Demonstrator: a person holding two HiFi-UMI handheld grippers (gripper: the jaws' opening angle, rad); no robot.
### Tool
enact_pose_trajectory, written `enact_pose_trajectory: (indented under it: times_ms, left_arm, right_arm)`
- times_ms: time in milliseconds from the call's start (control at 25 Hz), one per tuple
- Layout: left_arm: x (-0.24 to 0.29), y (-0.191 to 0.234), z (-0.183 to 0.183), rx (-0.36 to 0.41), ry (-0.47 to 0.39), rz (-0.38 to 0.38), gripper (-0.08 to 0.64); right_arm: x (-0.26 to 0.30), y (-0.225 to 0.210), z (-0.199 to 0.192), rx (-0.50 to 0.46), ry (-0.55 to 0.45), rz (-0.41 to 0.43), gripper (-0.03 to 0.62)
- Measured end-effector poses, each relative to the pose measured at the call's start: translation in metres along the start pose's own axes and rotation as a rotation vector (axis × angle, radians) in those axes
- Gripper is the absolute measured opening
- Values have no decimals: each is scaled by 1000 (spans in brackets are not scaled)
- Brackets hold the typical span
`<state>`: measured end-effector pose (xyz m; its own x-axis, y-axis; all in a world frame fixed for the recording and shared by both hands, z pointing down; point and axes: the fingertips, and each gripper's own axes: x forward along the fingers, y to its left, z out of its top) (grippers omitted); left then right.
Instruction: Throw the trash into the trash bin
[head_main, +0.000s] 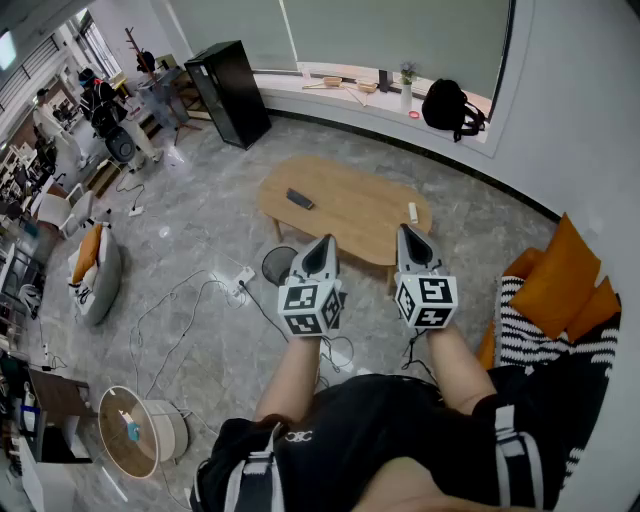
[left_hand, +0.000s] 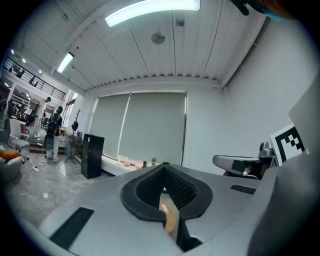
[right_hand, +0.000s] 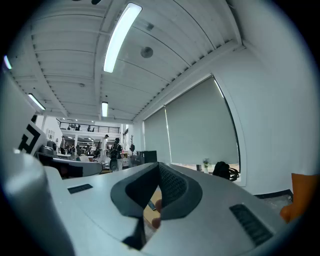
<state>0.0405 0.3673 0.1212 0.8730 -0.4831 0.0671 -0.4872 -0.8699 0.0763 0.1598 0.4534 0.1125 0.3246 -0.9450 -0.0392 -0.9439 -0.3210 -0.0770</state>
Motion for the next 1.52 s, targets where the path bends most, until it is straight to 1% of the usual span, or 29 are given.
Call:
enact_pose_trajectory:
  times_ms: [440,560,680,920,1040,1160,1360,1520]
  left_arm:
    - [-7,9,3,30,-10,-2,11]
    - [-12,12,5,17,-20,-7,11]
    - [-20,26,9,7,-36,10,11]
    - [-40,55,7,16,-25,-2,11]
    - [-48,65,4,25,-32,3,11]
    - [-53,74,-3,21,-28,5,11]
    - [-55,89,-11,-35,-1,8,11]
    - [-42,94,-11,-24,-5,21,11]
  right_arm:
    - [-4,12,2,13,-35,-10,5]
    - [-3,19,1,5,-33,-12,5]
    - [0,32,2,-2,-34,-13,5]
    - [4,68,-1,-42,-33,-43,5]
    - [3,79,-5,-43,-36,-59,5]
    - [1,85,-10,-45,-37,-74,5]
    - [5,89,-10,-53,-39,-90,5]
    - [14,75,-9,-48,-58,-109,5]
